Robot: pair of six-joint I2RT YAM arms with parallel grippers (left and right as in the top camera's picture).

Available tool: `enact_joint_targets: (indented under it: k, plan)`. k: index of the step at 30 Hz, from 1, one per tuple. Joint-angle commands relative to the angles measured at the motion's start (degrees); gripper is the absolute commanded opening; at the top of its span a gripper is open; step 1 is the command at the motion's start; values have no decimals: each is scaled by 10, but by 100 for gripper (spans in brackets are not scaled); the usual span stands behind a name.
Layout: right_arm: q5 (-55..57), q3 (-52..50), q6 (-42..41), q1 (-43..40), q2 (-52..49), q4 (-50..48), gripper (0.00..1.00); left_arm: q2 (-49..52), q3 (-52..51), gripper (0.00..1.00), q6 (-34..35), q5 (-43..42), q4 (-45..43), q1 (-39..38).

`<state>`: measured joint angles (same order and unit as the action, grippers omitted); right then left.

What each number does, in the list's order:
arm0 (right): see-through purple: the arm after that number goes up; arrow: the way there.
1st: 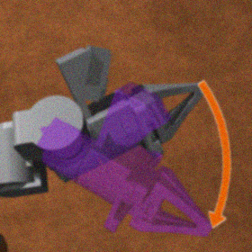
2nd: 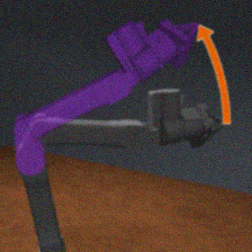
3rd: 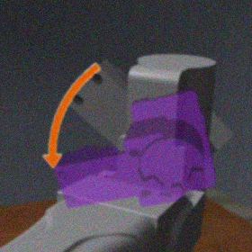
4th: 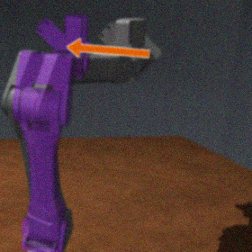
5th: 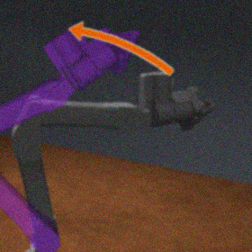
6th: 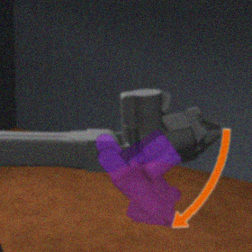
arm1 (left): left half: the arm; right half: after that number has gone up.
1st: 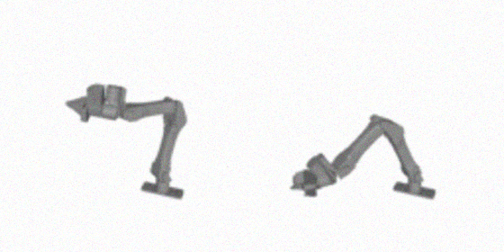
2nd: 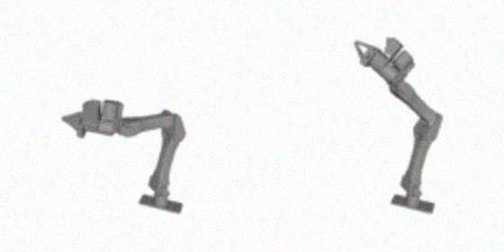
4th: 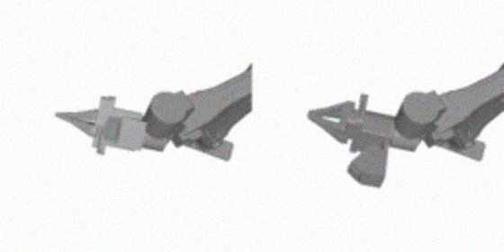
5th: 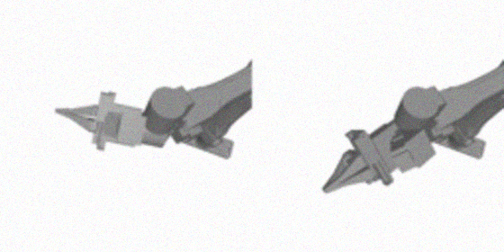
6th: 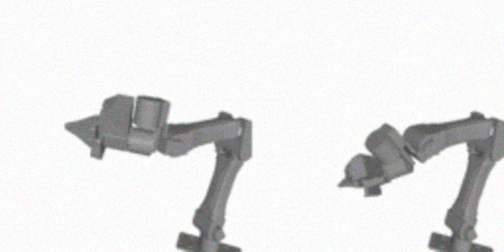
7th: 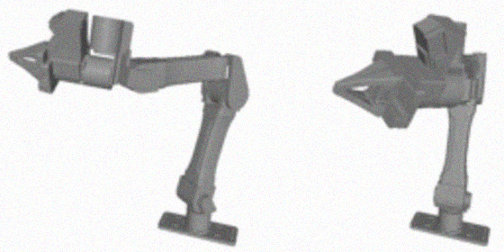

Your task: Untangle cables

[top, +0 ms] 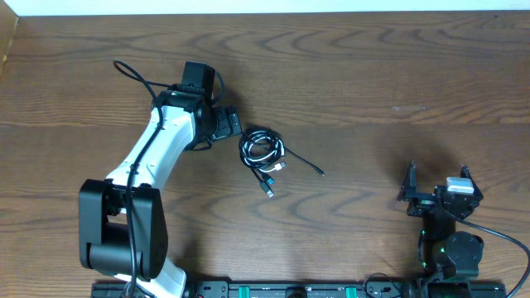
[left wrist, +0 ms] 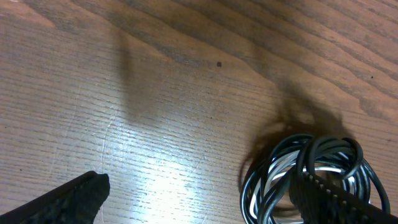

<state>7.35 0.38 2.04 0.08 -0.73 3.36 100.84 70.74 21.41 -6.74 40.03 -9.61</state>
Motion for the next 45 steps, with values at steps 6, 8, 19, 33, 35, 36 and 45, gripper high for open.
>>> enact_joint_targets:
  k: [6,8,19,33,35,36,45]
  plan:
    - [4,-1,-7,-7,0,2,99,-4,6,98,3,-1,2,-1]
    - [4,-1,-7,-7,0,2,99,-4,6,98,3,-1,2,-1]
    - [4,-1,-7,-7,0,2,99,-4,6,98,3,0,2,-1]
    - [4,-1,-7,-7,0,2,99,-4,6,98,3,-1,-19,-1]
    - [4,-1,-7,-7,0,2,99,-4,6,98,3,-1,-27,-1]
    - [4,-1,-7,-7,0,2,99,-4,6,98,3,-1,-26,-1]
    - [4,-1,-7,-7,0,2,99,-5,13,26,13,-1,-45,6]
